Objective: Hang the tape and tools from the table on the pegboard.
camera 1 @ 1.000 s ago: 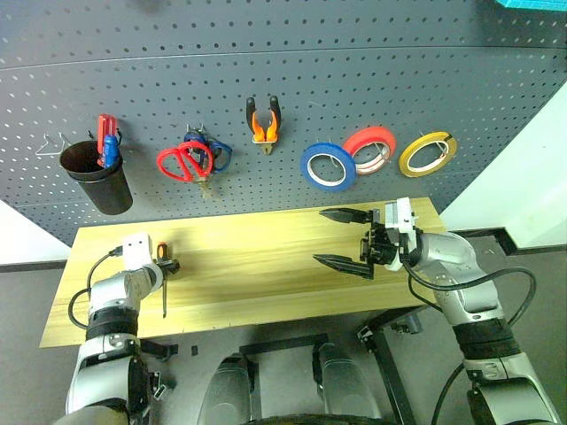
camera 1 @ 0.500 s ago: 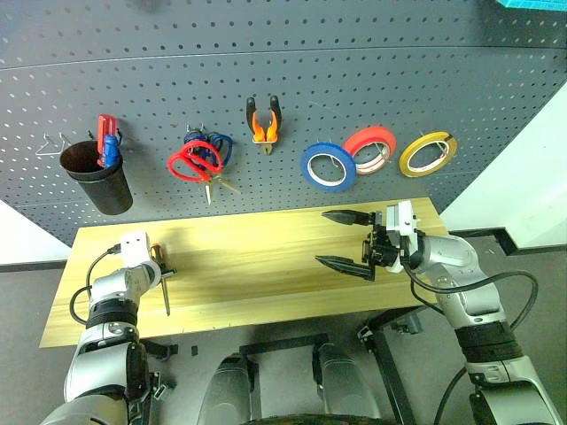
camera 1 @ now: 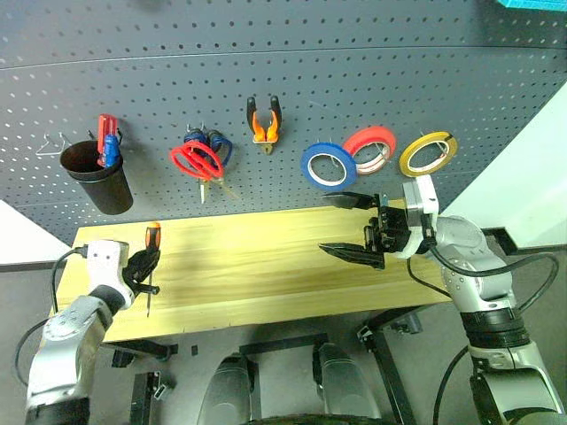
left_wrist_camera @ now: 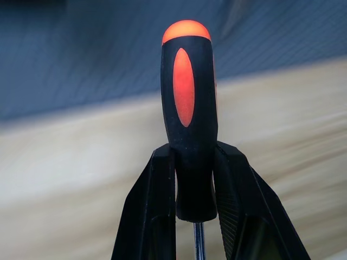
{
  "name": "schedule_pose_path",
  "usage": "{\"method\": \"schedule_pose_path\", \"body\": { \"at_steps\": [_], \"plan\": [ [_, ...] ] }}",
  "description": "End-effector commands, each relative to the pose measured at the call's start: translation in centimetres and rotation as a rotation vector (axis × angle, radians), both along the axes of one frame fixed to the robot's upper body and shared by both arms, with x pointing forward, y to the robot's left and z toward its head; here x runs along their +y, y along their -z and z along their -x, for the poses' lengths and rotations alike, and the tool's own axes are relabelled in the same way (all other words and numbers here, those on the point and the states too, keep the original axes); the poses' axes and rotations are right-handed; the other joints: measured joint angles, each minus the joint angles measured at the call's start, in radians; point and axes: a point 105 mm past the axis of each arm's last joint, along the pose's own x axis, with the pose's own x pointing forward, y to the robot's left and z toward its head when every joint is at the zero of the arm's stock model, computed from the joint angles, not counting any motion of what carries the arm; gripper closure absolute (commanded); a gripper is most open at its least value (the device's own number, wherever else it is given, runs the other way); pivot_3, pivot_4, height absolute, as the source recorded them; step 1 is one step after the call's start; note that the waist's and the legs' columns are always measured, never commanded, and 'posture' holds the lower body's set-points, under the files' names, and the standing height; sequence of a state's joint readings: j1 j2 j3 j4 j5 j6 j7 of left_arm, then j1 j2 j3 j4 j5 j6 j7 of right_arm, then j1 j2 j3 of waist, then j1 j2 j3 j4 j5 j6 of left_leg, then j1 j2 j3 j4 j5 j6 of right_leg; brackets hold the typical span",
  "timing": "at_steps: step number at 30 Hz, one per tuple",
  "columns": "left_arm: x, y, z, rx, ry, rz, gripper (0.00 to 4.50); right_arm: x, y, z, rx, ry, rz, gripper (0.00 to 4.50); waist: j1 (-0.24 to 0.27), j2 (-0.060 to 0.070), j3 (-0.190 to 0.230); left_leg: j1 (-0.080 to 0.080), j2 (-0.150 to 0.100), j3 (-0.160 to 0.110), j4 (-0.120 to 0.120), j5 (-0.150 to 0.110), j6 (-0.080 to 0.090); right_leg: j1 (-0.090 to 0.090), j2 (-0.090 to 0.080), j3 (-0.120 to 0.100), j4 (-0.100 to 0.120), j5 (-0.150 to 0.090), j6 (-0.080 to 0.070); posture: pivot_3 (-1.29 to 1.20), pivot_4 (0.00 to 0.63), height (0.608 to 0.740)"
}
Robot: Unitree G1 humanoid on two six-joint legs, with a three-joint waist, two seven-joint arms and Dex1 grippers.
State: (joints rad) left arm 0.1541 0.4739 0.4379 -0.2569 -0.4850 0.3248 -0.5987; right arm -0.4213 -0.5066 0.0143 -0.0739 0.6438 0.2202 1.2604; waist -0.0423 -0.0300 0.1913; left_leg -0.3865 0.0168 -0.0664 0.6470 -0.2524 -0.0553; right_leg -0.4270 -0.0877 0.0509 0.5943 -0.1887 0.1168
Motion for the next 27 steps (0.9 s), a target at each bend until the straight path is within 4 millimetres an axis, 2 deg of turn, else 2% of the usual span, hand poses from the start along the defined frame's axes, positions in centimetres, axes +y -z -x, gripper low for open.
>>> {"method": "schedule_pose_path", "body": {
  "at_steps": [1,3,4,8,12,14,17,21,27],
  "plan": [
    [-0.8,-7.6,1.5,-0.291,0.114,0.078,3.89,0.4,-1.3,0.1,-0.047,-0.029,-0.028,0.00,0.001,0.000,0.000,0.000,0.000,0.000,0.000,0.000,0.000,0.000,0.000,0.000,0.000,-0.001,0.002,0.02,0.112,0.736],
    [-0.8,-12.0,2.2,-0.450,0.150,0.112,3.89,0.6,-1.4,-0.2,-0.048,-0.031,-0.033,0.00,0.002,0.000,0.000,0.000,0.000,0.000,0.000,0.000,0.000,0.000,0.000,0.000,0.000,-0.001,0.002,0.04,0.106,0.736],
    [-0.5,-13.5,2.3,-0.510,0.131,0.100,3.89,0.6,-1.4,-0.3,-0.048,-0.032,-0.035,0.00,0.004,0.000,0.000,0.000,0.000,0.000,0.000,0.000,0.000,0.000,0.000,0.000,0.000,-0.001,0.002,0.04,0.103,0.736],
    [3.1,-20.3,0.5,-0.737,-0.112,0.021,3.89,0.9,-1.5,-0.6,-0.051,-0.036,-0.044,0.00,0.016,-0.001,-0.002,0.000,0.000,-0.001,0.001,0.000,0.000,0.000,0.001,0.000,0.002,0.001,0.000,0.05,0.095,0.736],
    [3.8,-23.3,-0.6,-0.848,-0.176,-0.065,3.89,1.1,-1.4,-0.8,-0.055,-0.036,-0.048,0.00,0.018,0.001,-0.003,0.002,0.000,0.001,0.001,0.000,0.000,0.002,0.001,0.001,0.001,0.002,0.001,0.05,0.086,0.736],
    [3.9,-23.7,-1.5,-0.864,-0.186,-0.124,3.89,1.1,-1.5,-0.8,-0.056,-0.032,-0.052,0.00,0.024,0.001,-0.004,0.001,0.000,0.001,0.000,0.000,0.000,0.002,0.002,0.001,0.001,0.003,0.004,0.04,0.081,0.736],
    [4.1,-23.3,-2.7,-0.856,-0.189,-0.190,3.89,0.9,-1.7,-0.7,-0.053,-0.023,-0.069,0.00,0.026,0.000,-0.004,0.001,0.000,0.001,0.000,0.000,0.000,0.002,0.002,0.001,0.001,0.003,0.004,0.03,0.076,0.736],
    [4.0,-22.4,-4.0,-0.861,-0.167,-0.182,3.89,0.4,-2.6,-0.8,-0.031,-0.001,-0.125,0.00,0.026,-0.001,-0.005,0.001,0.000,0.001,0.000,0.000,0.000,0.002,0.002,0.001,0.000,0.003,0.004,0.01,0.069,0.736],
    [4.0,-21.2,-5.4,-0.846,-0.150,-0.148,3.89,0.1,-2.5,-0.6,-0.027,0.014,-0.122,0.00,0.023,-0.003,-0.008,0.001,0.000,0.001,0.000,0.001,0.000,0.002,0.002,0.001,0.001,0.003,0.004,-0.01,0.061,0.736]
  ]
}}
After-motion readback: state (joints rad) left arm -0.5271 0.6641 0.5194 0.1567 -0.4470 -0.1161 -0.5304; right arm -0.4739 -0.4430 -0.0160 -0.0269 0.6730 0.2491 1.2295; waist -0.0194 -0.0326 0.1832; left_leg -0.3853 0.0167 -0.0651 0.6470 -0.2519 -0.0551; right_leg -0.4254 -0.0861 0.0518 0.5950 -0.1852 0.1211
